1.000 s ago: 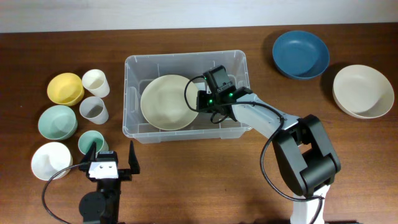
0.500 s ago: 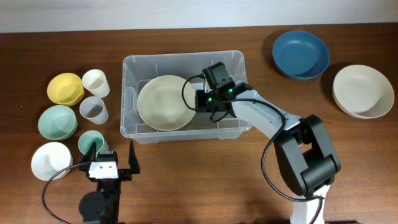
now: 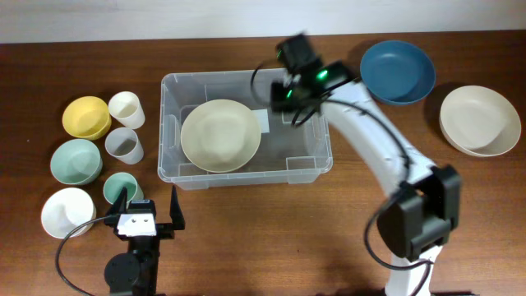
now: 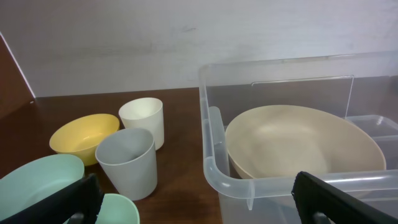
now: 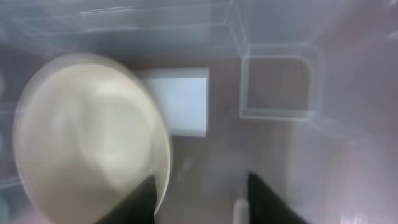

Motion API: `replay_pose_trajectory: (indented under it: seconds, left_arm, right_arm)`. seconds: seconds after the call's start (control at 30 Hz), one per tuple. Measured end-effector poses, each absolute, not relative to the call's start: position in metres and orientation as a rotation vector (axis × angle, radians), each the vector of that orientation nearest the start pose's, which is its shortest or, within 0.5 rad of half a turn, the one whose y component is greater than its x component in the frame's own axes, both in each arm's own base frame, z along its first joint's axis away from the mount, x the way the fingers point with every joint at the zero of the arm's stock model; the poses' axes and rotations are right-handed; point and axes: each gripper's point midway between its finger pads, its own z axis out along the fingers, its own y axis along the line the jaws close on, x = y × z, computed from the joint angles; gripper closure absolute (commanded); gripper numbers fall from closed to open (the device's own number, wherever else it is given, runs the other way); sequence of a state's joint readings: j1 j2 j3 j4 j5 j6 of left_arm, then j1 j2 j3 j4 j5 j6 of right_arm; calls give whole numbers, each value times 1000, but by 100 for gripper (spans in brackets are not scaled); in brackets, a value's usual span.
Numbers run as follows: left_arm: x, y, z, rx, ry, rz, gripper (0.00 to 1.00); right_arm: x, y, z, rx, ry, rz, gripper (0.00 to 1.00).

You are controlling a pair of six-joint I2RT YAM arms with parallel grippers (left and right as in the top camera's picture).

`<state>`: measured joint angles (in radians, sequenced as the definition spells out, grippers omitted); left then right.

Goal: Pack container
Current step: 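Move the right gripper to the cream bowl at right and grasp its rim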

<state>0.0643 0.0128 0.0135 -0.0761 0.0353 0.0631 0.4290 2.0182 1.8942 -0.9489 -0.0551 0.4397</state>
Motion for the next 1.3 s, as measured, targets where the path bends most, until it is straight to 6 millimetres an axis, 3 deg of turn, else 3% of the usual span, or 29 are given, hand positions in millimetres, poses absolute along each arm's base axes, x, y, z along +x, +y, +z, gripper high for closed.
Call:
replay_pose_trajectory:
  seconds: [0.07, 0.1, 0.17, 0.23, 0.3, 0.33, 0.43, 0.6, 0.7, 0.83, 0.9, 1.03, 1.13, 1.3]
  left_arm:
    - [246, 10, 159, 26, 1646, 68, 1]
    - [246, 10, 159, 26, 1646, 68, 1]
    - [246, 10, 159, 26, 1646, 69, 1]
    - [246, 10, 159, 26, 1646, 68, 1]
    - [246, 10, 159, 26, 1646, 68, 0]
    - [246, 10, 159, 26, 1646, 68, 1]
    - [246, 10, 159, 26, 1646, 69, 1]
    - [246, 10, 159, 26, 1646, 68, 1]
    - [246, 10, 159, 26, 1646, 69, 1]
    - [246, 10, 159, 26, 1646, 68, 1]
    - [246, 10, 159, 26, 1646, 69, 1]
    - [246, 10, 159, 26, 1646, 68, 1]
    - [246, 10, 159, 26, 1646, 69, 1]
    - [246, 10, 159, 26, 1646, 68, 1]
  right_arm:
    - [461, 194, 206, 57, 2640, 330, 1]
    - [467, 172, 234, 117, 2598, 312, 1]
    - [471, 134, 269, 233, 2539, 286, 1]
    - [474, 80, 299, 394, 2467, 249, 1]
    - [470, 15, 316, 593, 2403, 197, 1]
    - [465, -21, 317, 706, 2377, 164, 1]
    - [445, -102, 303, 982, 2347, 99, 1]
    - [407, -191, 249, 1350, 2350, 101, 1]
    - [397, -213, 215, 1468, 2359, 124, 1]
    - [383, -236, 155, 1690, 2326, 157, 1]
    - [380, -242, 138, 1756, 2287, 167, 1]
    - [378, -251, 113, 1834, 2217, 183, 5]
    - [374, -254, 99, 1886, 2183, 183, 2]
    - [367, -257, 84, 1957, 2139, 137, 1]
